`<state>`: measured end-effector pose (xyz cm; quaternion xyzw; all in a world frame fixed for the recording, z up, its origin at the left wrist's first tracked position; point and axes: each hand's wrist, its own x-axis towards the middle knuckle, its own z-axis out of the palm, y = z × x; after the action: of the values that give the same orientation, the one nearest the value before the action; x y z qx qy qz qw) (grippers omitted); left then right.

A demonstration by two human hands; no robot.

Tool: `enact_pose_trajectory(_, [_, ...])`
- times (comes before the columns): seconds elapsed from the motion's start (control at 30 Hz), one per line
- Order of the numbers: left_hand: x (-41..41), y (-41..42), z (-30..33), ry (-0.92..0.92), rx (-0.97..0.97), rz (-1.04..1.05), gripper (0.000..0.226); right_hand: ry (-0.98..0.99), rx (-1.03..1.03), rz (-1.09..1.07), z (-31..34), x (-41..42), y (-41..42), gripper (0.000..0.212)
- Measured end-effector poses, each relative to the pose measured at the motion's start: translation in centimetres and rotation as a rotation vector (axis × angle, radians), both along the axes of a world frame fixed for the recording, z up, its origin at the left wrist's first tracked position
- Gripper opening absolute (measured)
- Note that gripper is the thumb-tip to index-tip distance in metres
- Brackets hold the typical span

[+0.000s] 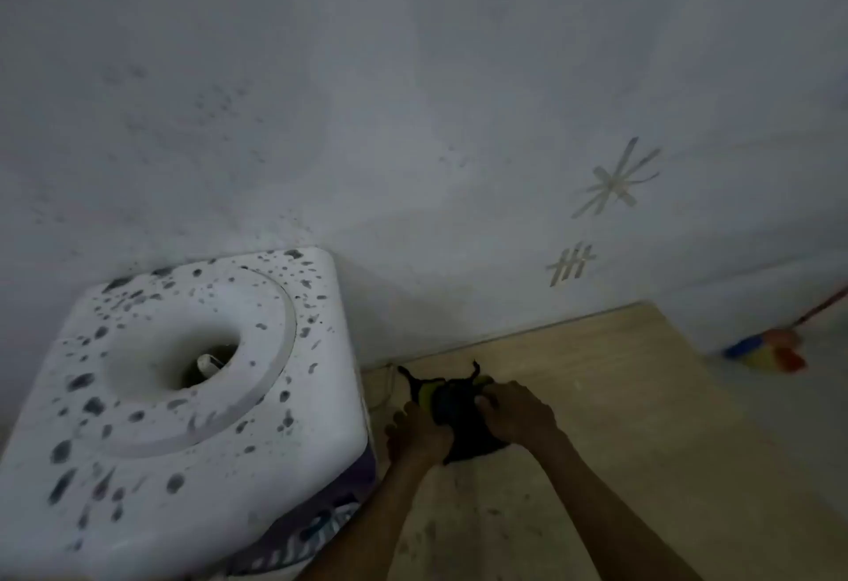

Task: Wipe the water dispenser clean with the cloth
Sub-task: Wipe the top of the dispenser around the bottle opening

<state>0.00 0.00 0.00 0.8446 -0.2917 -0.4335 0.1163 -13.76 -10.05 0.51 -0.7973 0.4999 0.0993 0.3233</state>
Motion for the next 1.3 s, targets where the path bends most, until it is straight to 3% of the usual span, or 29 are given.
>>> enact_pose_trajectory(0.07, [0.4, -1.1, -1.4, -0.035, 0.089, 0.044, 0.073, 0.025, 0.062, -0.079, -2.5, 0.9, -0.8, 0.055])
enact_pose_trajectory(0.2, [0.5, -1.7, -2.2, -0.021, 0.023, 0.108, 0.062, 0.083, 0.013, -0.226, -4.5, 1.6, -0.3, 0.065])
enact_pose_trajectory(0.27, [0.6, -2.4, -3.3, -0.002, 0.025, 0.16, 0.067, 0.082, 0.004, -0.284, -6.0, 2.2, -0.5, 0.066])
enact_pose_trajectory(0.37, [0.4, -2.7, -4.3, 0.008, 0.013, 0.2, 0.077, -0.018, 0.009, -0.399, -7.6, 2.4, -0.6, 0.06])
enact_pose_trajectory(0.43, [0.2, -2.7, -5.0, -0.057, 0.004, 0.135, 0.063, -0.049, 0.01, -0.433, -8.2, 2.2, -0.5, 0.052])
enact_pose_trajectory(0.53, [0.5, -2.4, -5.7, -0.079, 0.036, 0.091, 0.025, -0.105, 0.068, -0.455, -8.4, 2.0, -0.7, 0.029])
enact_pose_trajectory(0.63, [0.6, -2.2, -5.5, 0.091, 0.054, 0.207, 0.032, -0.207, 0.106, -0.45, -7.3, 2.0, -0.5, 0.028])
enact_pose_trajectory(0.8, [0.3, -1.4, -2.4, 0.371, -0.153, 0.378, 0.021, -0.4, 0.074, -0.503, -3.4, 0.7, 1.7, 0.029])
enact_pose_trajectory(0.97, [-0.3, 0.0, 2.3, 0.644, -0.304, 0.525, 0.031, -0.61, 0.096, -0.582, 2.8, -1.3, 4.1, 0.022])
enact_pose_trajectory(1.2, [-1.0, 1.2, 9.4, 0.463, -0.618, 0.215, 0.017, -0.791, -0.069, -0.655, 10.5, -3.6, 7.0, 0.038])
enact_pose_trajectory(1.3, [-1.4, 2.2, 13.3, 0.365, -0.775, 0.147, 0.027, -0.911, -0.156, -0.668, 14.0, -3.5, 7.8, 0.037])
